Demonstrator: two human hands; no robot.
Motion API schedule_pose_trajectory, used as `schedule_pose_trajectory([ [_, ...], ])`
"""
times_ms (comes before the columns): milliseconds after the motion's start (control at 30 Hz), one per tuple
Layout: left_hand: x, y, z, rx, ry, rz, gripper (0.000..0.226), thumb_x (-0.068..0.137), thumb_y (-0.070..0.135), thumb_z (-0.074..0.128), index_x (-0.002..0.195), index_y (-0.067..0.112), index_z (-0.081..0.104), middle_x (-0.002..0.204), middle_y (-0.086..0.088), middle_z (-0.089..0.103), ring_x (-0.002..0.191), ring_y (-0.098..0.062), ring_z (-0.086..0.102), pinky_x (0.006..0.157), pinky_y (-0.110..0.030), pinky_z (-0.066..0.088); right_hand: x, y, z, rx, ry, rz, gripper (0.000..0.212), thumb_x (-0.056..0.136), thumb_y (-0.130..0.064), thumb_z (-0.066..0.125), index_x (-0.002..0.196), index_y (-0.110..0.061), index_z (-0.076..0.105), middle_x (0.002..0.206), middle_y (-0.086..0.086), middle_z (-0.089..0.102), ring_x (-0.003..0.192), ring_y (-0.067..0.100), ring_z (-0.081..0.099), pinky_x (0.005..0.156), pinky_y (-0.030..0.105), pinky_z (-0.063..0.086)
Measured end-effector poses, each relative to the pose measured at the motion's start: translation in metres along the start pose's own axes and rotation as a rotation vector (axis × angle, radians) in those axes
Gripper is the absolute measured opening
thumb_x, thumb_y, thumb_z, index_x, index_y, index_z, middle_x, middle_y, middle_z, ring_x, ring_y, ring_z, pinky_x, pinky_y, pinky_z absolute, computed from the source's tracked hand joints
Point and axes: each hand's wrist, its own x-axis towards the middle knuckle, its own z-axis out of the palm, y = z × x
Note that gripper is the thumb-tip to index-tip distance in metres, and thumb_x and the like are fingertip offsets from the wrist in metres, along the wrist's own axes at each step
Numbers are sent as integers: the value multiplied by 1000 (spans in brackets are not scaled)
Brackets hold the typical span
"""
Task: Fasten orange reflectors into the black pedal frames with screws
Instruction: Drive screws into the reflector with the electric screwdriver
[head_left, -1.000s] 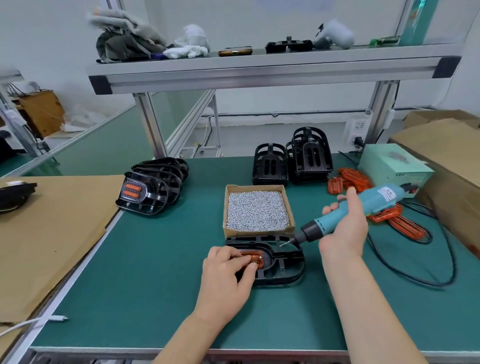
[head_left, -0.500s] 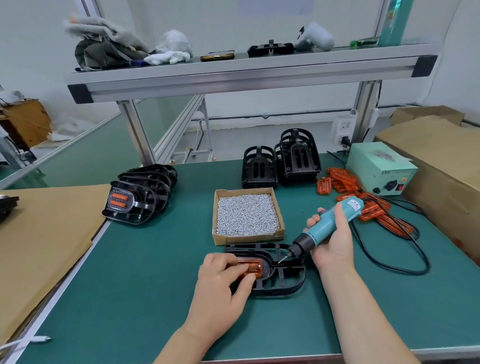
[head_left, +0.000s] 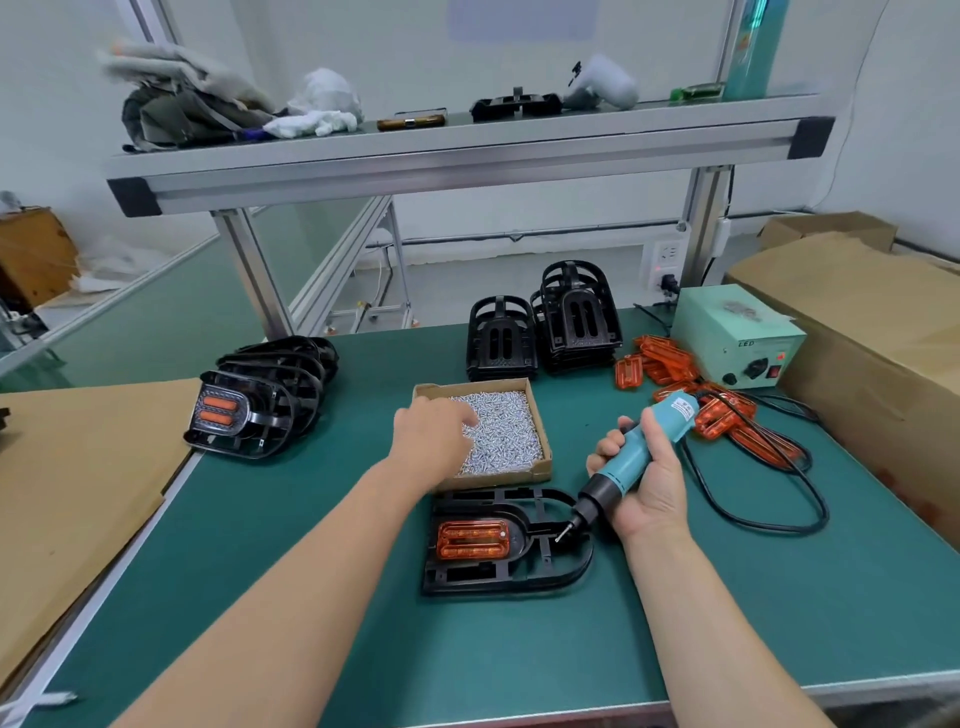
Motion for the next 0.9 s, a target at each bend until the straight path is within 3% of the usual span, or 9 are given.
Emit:
schedule_pose_trajectory([
  [100,4,0,10,54,-108,-23,25,91,22,62,112,32,69,117,7,67,115,-20,58,94,-34,38,0,0,-1,-1,4,-6,26,95,-40,64,88,-15,59,65,-4,52,52,8,51,52,20,41],
  [200,3,-2,15,-13,-39,-18,13,89,19,63,91,29,70,105,8,70,105,-18,63,97,-34,43,1,1,-1,-3,6,-7,27,92,-42,65,89,-15,59,65,-4,52,52,8,52,51,20,42],
  [267,0,-2,14,-58,-15,0,16,88,14,62,80,28,66,97,7,71,98,-16,64,96,-36,45,1,1,-1,-1,7,-4,27,93,-42,66,90,-16,59,66,-4,52,52,8,52,51,21,43],
  [400,-5,0,18,-132,57,-11,11,87,12,60,81,17,69,86,3,72,87,-19,65,91,-38,48,2,-1,-1,-1,10,-10,27,93,-41,66,90,-16,59,65,-5,52,52,8,51,52,21,43],
  [533,-11,0,20,-243,131,-63,5,89,19,64,84,17,64,84,4,68,84,-20,63,88,-38,48,1,-2,-1,-9,15,-23,27,93,-41,66,89,-15,59,65,-4,52,51,8,51,51,21,43],
  [633,-16,0,20,-393,188,-90,8,89,11,62,86,16,67,82,5,66,84,-17,62,79,-31,49,0,-2,-2,-18,10,-29,28,91,-42,67,91,-15,60,67,-4,52,52,8,51,51,21,43],
  [767,-35,3,14,-660,300,-130,17,89,8,64,85,23,73,78,17,65,75,0,58,63,-3,38,0,-2,-3,-30,1,-35,30,90,-44,67,94,-15,63,67,-4,52,54,8,52,52,21,43],
  [900,-70,6,9,-870,237,-97,27,91,12,67,83,36,75,86,25,69,86,12,61,70,0,40,-2,-2,-3,-62,2,-50,29,90,-45,67,92,-16,62,66,-4,53,54,8,52,53,20,43],
])
